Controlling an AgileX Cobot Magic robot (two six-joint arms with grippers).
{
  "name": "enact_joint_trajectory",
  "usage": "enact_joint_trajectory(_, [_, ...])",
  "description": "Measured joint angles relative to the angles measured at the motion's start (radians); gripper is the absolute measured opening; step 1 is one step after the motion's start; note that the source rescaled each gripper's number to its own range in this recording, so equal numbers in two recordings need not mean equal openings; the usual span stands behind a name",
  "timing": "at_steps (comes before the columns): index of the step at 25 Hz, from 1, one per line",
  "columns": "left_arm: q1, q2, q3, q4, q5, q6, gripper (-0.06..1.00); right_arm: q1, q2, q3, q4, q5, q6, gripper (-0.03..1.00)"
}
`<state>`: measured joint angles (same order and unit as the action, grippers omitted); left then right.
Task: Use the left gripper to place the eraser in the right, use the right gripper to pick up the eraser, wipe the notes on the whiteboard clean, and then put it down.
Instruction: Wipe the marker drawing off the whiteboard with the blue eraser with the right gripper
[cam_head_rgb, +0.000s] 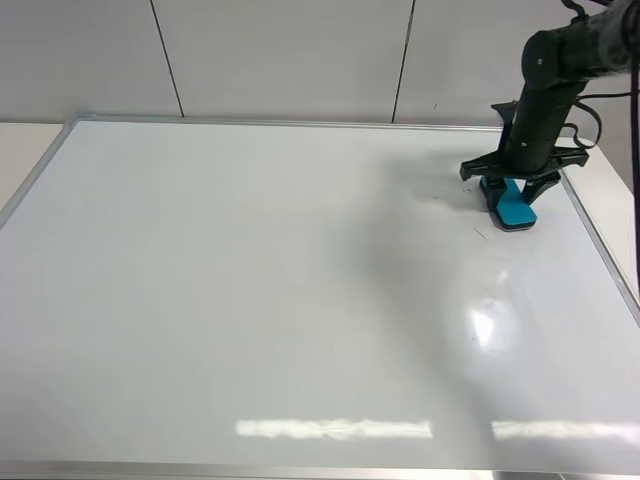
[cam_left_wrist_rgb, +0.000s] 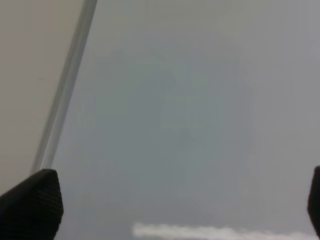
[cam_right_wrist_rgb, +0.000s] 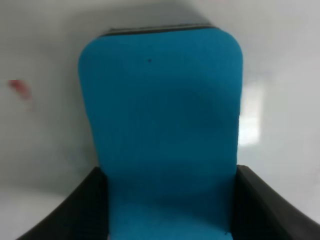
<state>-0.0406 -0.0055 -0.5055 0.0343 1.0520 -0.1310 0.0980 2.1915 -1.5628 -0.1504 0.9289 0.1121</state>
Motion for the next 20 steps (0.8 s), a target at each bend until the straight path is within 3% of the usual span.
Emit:
enact_joint_trajectory(4, [0.000,0.000,0.000,0.000,0.000,0.000,1.00,0.147,0.001,0.000,0.028,0.004,-0.004,0.05])
enact_joint_trajectory(11, [0.000,0.000,0.000,0.000,0.000,0.000,1.00,0.361,0.005,0.000,0.203,-0.051,-0.045,0.05])
enact_joint_trajectory(20, [0.000,0.000,0.000,0.000,0.000,0.000,1.00,0.395,-0.019,0.064,0.209,-0.079,-0.003,0.05])
